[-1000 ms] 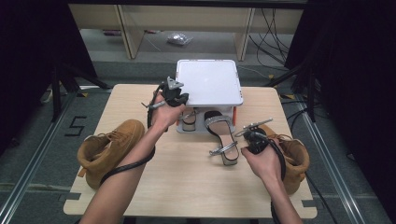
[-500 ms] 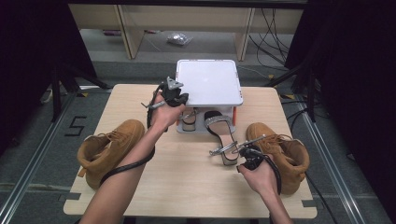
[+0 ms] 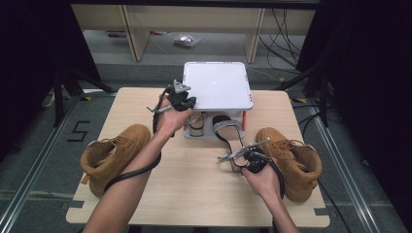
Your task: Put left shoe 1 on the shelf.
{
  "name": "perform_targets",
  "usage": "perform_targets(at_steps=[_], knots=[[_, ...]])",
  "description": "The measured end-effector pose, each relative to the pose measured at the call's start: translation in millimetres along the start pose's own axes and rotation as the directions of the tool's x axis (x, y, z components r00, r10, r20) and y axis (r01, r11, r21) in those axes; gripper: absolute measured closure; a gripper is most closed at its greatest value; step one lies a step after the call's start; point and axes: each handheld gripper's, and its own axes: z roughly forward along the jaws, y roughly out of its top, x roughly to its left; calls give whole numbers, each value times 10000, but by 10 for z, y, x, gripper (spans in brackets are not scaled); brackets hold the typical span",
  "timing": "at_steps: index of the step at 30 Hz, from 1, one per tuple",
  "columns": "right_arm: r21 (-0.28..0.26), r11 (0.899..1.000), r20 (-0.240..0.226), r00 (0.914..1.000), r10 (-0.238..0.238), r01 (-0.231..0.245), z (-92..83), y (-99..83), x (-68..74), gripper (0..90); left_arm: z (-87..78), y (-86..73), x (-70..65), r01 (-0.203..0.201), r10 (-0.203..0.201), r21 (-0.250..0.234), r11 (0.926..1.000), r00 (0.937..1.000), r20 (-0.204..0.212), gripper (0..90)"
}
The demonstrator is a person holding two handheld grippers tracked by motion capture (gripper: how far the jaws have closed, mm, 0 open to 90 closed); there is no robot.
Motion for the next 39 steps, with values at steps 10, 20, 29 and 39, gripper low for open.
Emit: perform_targets(at_steps=[10, 20, 29, 39], knots=[[-64, 10000, -51, 10000, 76, -76, 16, 18, 13, 900, -6, -1, 7, -158, 158, 66, 9999, 9999, -8, 894], [-361, 9993, -151, 9999, 23, -28, 28, 100, 31, 900, -5, 1, 5, -203, 203, 80, 9998, 9998, -7, 894], [-494, 9988, -151, 9999, 40, -47, 55, 245, 69, 900, -4, 3, 6, -185, 185, 91, 9998, 9998, 1, 893], [-643, 9977, -328, 9993, 186, -207, 62, 371, 105, 900, -4, 2, 5, -225, 225, 81, 9997, 9997, 1, 894]])
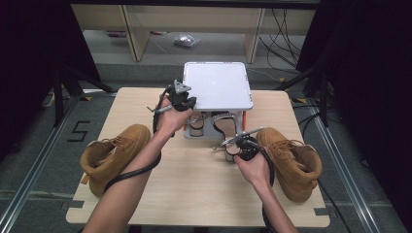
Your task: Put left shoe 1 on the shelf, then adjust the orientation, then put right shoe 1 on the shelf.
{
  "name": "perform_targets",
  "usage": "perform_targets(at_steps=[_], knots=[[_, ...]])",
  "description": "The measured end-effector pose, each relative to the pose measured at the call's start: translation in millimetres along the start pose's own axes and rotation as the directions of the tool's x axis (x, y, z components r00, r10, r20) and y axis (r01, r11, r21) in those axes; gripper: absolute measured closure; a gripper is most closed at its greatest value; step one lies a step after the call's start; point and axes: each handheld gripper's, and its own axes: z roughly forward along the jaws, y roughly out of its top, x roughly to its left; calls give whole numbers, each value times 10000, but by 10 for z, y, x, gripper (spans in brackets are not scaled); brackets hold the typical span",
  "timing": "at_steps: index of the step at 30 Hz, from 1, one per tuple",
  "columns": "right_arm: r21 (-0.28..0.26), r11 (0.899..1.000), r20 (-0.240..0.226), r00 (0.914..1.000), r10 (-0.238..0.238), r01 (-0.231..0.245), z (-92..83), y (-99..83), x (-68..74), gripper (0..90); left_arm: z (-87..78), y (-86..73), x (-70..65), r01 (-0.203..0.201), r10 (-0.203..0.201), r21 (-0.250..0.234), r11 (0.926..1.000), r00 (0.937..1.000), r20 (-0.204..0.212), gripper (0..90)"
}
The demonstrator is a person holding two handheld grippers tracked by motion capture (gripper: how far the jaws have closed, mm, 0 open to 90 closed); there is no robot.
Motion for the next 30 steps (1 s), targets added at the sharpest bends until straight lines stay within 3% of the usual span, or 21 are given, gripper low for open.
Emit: perform_targets(at_steps=[30], knots=[[-399, 9992, -45, 10000, 6, -7, 51, 199, -5, 900, 8, 15, 7, 146, -147, 23, 9999, 9998, 109, 894]])
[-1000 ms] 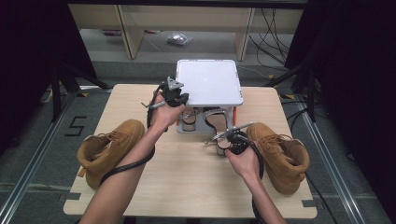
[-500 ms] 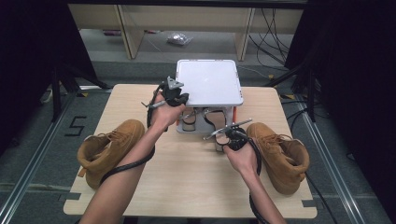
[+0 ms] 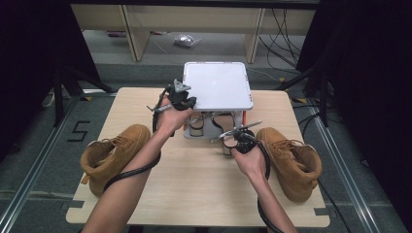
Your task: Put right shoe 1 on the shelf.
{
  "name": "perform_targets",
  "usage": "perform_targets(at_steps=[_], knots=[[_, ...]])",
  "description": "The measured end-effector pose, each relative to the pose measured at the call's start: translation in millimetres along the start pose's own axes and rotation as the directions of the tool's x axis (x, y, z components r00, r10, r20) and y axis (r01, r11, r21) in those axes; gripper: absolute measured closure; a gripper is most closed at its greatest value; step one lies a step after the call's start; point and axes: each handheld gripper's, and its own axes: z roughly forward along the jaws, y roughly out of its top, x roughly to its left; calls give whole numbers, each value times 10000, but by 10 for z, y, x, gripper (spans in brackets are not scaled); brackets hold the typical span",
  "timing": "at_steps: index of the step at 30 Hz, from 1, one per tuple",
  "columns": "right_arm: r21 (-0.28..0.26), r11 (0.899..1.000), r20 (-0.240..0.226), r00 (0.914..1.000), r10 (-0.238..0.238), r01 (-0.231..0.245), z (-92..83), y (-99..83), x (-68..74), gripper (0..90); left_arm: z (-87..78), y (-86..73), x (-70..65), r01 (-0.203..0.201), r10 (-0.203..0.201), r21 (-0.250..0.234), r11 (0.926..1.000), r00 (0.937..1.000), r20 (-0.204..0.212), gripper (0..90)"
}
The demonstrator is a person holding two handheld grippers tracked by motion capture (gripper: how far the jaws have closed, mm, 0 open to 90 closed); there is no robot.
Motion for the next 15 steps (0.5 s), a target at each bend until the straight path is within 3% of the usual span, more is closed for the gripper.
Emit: perform_targets(at_steps=[2, 3, 6, 9, 10, 15], knots=[[9, 9999, 68, 9999, 157, -157, 0, 15, 15, 900, 0, 2, -2, -8, 8, 15, 10000, 10000, -10, 894], [-24, 9999, 85, 9999, -118, 118, 2, 15, -4, 900, 1, 2, -2, -6, 6, 19, 10000, 10000, -12, 894], [-126, 9998, 93, 9998, 156, -155, 8, 38, 9, 900, 0, 3, 1, 3, -3, 20, 10000, 10000, 13, 894], [-124, 9999, 156, 9999, -57, 58, 13, 51, -16, 900, 0, 3, 1, -6, 6, 24, 10000, 10000, 12, 894], [-164, 9997, 138, 9997, 195, -193, 17, 60, -2, 900, 0, 3, 1, 16, -16, 29, 10000, 10000, 20, 894], [-244, 9996, 87, 9998, 176, -174, 33, 117, -1, 900, 0, 3, 3, 46, -47, 35, 10000, 10000, 35, 894]])
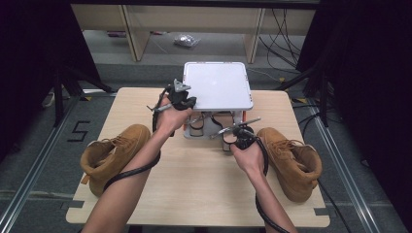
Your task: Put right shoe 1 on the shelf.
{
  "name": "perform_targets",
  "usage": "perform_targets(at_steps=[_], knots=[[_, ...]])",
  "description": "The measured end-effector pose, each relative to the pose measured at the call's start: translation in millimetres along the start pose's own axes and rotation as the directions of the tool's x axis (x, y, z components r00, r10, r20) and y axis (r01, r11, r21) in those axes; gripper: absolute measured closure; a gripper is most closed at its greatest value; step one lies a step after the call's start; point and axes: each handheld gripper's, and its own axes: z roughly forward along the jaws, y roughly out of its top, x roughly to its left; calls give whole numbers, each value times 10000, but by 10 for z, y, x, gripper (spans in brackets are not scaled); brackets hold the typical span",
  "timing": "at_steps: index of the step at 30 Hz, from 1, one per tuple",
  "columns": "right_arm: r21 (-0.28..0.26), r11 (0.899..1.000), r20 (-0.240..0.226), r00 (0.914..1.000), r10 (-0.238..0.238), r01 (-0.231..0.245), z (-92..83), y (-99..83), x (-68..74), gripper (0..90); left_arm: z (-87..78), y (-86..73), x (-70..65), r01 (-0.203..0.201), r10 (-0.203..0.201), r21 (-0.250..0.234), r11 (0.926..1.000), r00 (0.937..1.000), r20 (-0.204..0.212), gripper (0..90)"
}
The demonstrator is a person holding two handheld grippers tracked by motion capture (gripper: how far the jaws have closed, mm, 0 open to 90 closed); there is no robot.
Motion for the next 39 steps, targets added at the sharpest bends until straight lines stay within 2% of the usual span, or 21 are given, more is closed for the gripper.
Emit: perform_targets(at_steps=[1, 2, 4, 5, 6, 7, 8, 10, 12, 14, 18, 27, 29, 32, 34, 38, 39], knots=[[-17, 10000, 70, 9999, -91, 91, -3, 8, 0, 900, -1, 0, 1, -25, 25, 0, 10000, 10000, 1, 894], [-77, 9999, 56, 10000, 75, -74, 7, 20, 15, 900, -1, 0, 1, -14, 14, 0, 10000, 10000, 2, 894], [-70, 9999, 37, 9999, 105, -104, 20, 44, 23, 900, -1, 1, 1, 4, -4, 5, 10000, 10000, 8, 894], [-60, 9997, 89, 9997, -221, 221, 23, 51, 2, 900, -1, 1, 1, 1, -1, 9, 10000, 10000, 5, 894], [-149, 9999, 83, 9999, 83, -82, 37, 64, 25, 900, -1, 1, 1, 3, -3, 9, 10000, 10000, 5, 894], [-117, 9999, 129, 9999, -103, 104, 45, 71, 13, 900, -1, 1, 1, 4, -4, 11, 10000, 10000, 7, 894], [-219, 9997, 218, 9997, 99, -94, 56, 85, 27, 900, -8, 3, 10, -109, 109, 112, 9999, 9999, 3, 894], [-227, 9997, 234, 9997, -32, 37, 70, 106, 6, 900, -7, 4, 11, -104, 104, 119, 9999, 9999, 14, 894], [-263, 9995, 312, 9994, 169, -161, 73, 125, 14, 900, -7, 4, 12, -94, 93, 115, 9999, 10000, 22, 895], [-466, 9989, 388, 9992, -37, 55, 84, 144, -11, 900, -8, 4, 12, -104, 104, 116, 9999, 9999, 23, 894], [-598, 9982, 575, 9983, 44, -9, 78, 178, -4, 900, -8, 5, 11, -120, 120, 122, 9999, 9999, 16, 894], [-781, 9969, 535, 9986, 15, 27, 109, 184, 6, 900, -2, 4, 1, -52, 52, 36, 10000, 10000, 32, 895], [-811, 9967, 554, 9984, 106, -61, 123, 189, 16, 900, -10, 7, 8, -159, 159, 149, 9998, 9999, 14, 895], [-836, 9964, 541, 9984, 172, -126, 133, 194, 30, 900, -2, 4, 0, -55, 55, 35, 10000, 10000, 37, 895], [-1020, 9947, 565, 9984, -66, 124, 151, 198, 14, 900, -2, 2, 0, -47, 47, 23, 10000, 10000, 42, 895], [-1072, 9942, 536, 9984, 154, -96, 160, 197, 40, 900, -2, 2, -1, -58, 58, 23, 10000, 10000, 43, 894], [-1126, 9936, 634, 9980, -39, 110, 169, 200, 28, 900, -2, 2, -2, -56, 56, 19, 10000, 10000, 45, 895]])
